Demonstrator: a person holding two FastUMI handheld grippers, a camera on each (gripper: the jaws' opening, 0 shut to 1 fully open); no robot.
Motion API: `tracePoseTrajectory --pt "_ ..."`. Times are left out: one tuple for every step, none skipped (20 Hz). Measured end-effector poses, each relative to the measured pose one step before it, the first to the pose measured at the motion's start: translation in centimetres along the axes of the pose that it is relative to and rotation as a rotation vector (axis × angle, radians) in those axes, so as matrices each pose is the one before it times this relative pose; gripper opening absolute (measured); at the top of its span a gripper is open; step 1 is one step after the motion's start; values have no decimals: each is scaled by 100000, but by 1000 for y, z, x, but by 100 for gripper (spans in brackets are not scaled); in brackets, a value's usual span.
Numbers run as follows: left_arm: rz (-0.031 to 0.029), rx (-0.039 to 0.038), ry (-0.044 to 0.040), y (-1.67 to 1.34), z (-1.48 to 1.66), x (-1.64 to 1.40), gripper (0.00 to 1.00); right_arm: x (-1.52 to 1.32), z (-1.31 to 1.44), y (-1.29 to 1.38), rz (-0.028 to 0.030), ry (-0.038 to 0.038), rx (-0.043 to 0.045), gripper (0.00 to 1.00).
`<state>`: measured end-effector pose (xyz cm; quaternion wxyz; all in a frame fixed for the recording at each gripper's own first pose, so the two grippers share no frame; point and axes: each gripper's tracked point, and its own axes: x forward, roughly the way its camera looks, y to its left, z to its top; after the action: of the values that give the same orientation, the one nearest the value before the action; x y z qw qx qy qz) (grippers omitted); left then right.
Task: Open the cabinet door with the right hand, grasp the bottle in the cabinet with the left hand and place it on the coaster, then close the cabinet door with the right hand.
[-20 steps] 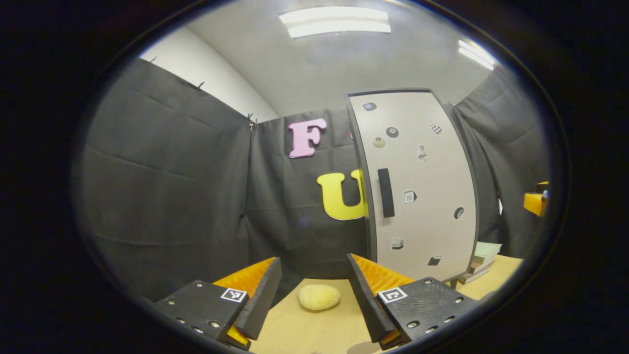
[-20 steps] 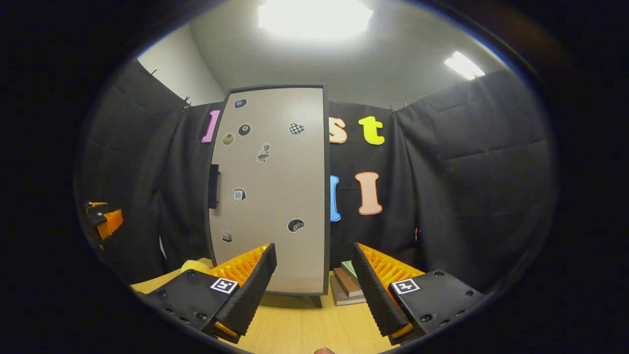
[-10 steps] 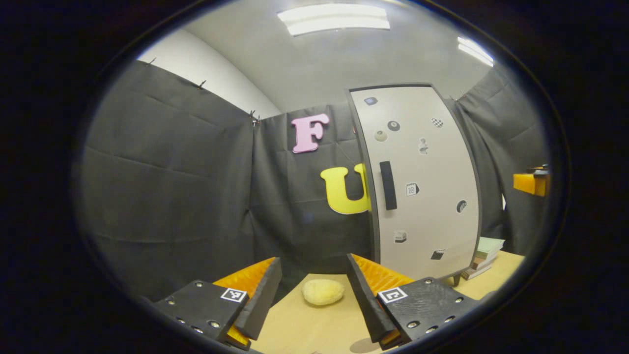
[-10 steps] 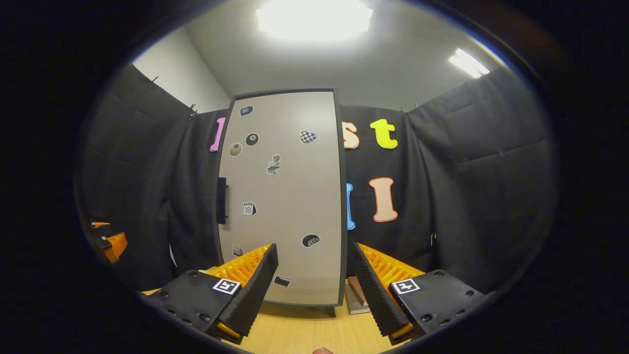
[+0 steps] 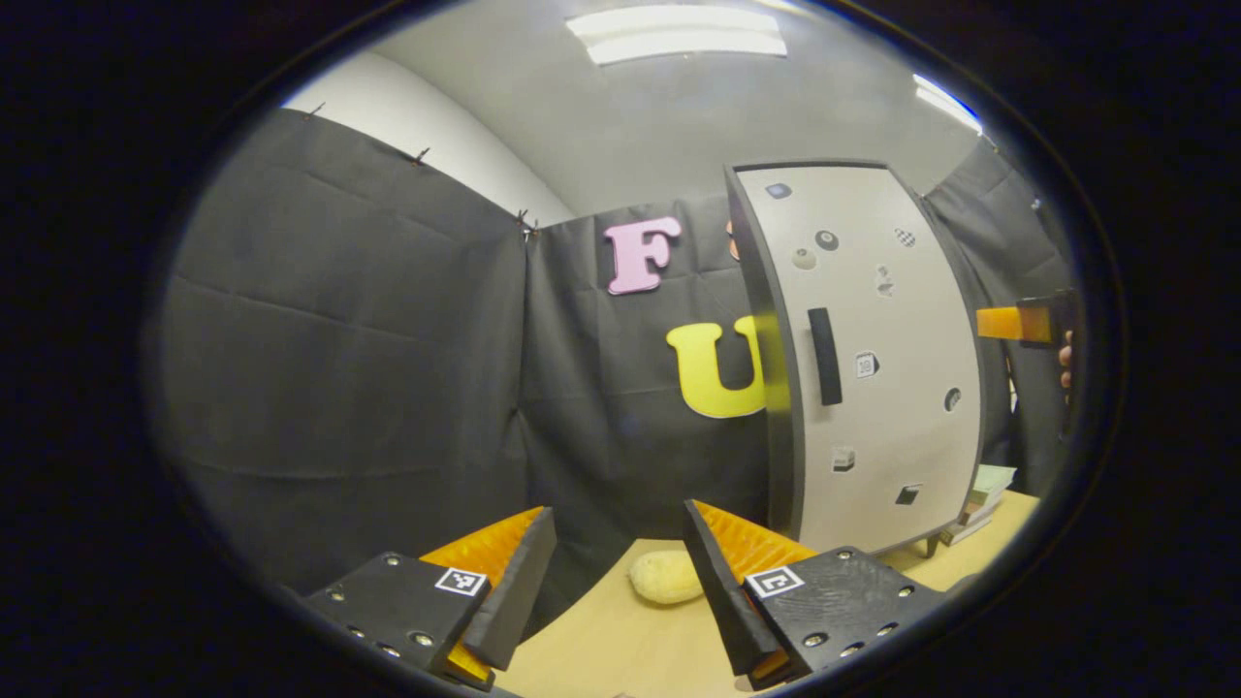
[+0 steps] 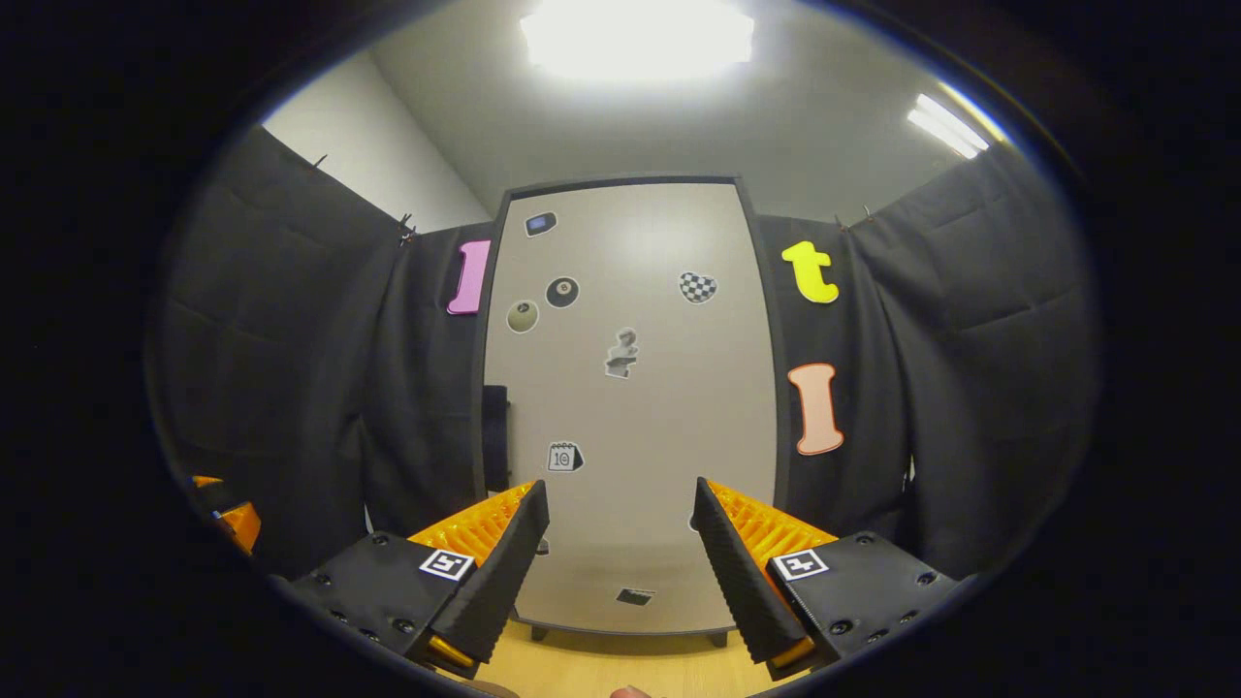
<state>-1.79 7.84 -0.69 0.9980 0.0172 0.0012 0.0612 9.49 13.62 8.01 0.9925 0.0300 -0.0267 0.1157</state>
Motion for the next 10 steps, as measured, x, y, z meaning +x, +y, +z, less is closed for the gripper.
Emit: tracePoseTrajectory --pt "1284 172 472 1070 -224 58 79 662 205 883 1262 -471 -143 94" --pt "1430 2 385 1200 -203 -8 82 661 157 850 945 -357 -198 94" --pt "1117 -276 430 988 -170 76 79 674 79 809 765 -27 -78 96" --pt "1192 -305 294 977 -181 140 82 766 105 791 754 178 129 96" --pt "1889 -138 96 1404 -156 115 82 758 -24 778 820 246 208 94" --pt "1613 80 77 1144 -259 -102 81 746 88 726 702 188 319 94" --pt "1741 267 77 1214 -83 40 81 741 47 644 555 -87 272 94" --pt "1931 303 261 1256 -165 -108 82 739 140 612 495 -243 260 94" --pt "1833 208 380 1216 -230 14 82 716 119 523 346 -183 262 96" --pt "1769 122 342 1080 -164 -23 79 691 147 524 392 -142 372 96"
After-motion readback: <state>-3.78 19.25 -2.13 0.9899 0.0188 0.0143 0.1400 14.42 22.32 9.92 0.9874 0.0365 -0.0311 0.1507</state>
